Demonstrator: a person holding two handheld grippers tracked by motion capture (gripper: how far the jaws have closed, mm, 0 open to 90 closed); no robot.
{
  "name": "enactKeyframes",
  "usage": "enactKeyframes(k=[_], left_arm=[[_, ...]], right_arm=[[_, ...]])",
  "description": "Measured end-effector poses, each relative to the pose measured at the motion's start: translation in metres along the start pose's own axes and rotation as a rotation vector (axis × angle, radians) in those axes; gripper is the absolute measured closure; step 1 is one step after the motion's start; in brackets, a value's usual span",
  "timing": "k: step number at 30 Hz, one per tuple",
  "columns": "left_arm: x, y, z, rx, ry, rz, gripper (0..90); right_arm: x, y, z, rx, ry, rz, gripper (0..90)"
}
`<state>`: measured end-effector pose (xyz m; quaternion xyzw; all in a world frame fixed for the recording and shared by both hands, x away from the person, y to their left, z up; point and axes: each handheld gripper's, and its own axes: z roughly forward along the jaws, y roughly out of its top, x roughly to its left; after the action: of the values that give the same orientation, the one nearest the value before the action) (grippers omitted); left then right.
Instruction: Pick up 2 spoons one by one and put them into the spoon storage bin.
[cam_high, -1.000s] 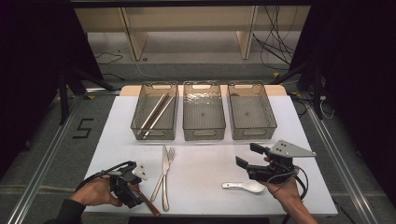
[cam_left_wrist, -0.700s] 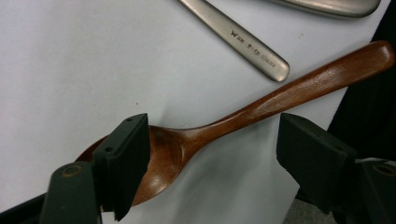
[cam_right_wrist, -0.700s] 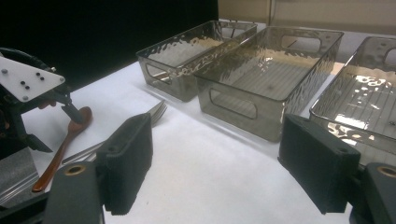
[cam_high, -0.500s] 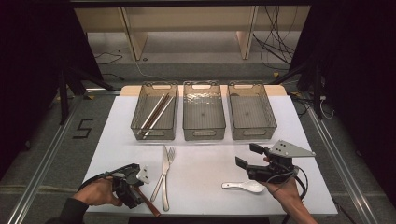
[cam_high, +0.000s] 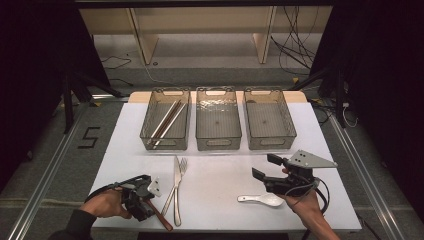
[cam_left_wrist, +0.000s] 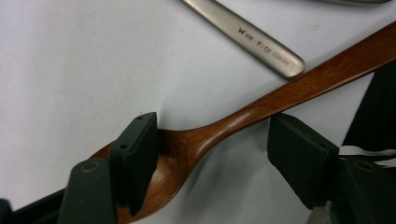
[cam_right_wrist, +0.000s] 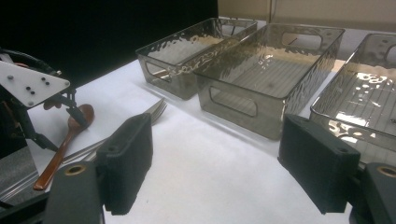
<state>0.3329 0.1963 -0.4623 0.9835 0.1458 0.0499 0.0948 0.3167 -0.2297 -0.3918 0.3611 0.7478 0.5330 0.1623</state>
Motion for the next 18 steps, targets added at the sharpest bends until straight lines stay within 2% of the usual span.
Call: enactKeyframes(k=[4,6,8,11,13,18], left_arm=[[0.0019,-0.0006,-0.0009,-0.019,0.020,-0.010,41.2],[0.0029,-0.0014,-0.0010,-0.005,0.032,0.003,44.1],[0.0024,-0.0026,-0.0012,-0.008,0.037,-0.004,46.5],[0.0034,-0.0036,-0.0026,-0.005,0.059,0.009,51.9],[0.0057,-0.0043,-0.0031,-0.019,0.070,-0.008,58.5],[0.0079,-0.0052,-0.0041,-0.022,0.084,-0.011,64.8]], right_arm=[[0.0001,0.0000,-0.0001,0.000,0.000,0.000,26.9],[0.0003,0.0000,0.0000,0.001,0.000,-0.001,26.9],[0.0005,0.0000,-0.0001,0.002,0.001,-0.001,26.9],[0.0005,0.0001,-0.0002,0.002,0.001,-0.001,26.9],[0.0006,0.0001,-0.0001,0.003,0.000,0.000,26.9],[0.0006,0.0001,-0.0002,0.003,0.000,0.000,26.9]])
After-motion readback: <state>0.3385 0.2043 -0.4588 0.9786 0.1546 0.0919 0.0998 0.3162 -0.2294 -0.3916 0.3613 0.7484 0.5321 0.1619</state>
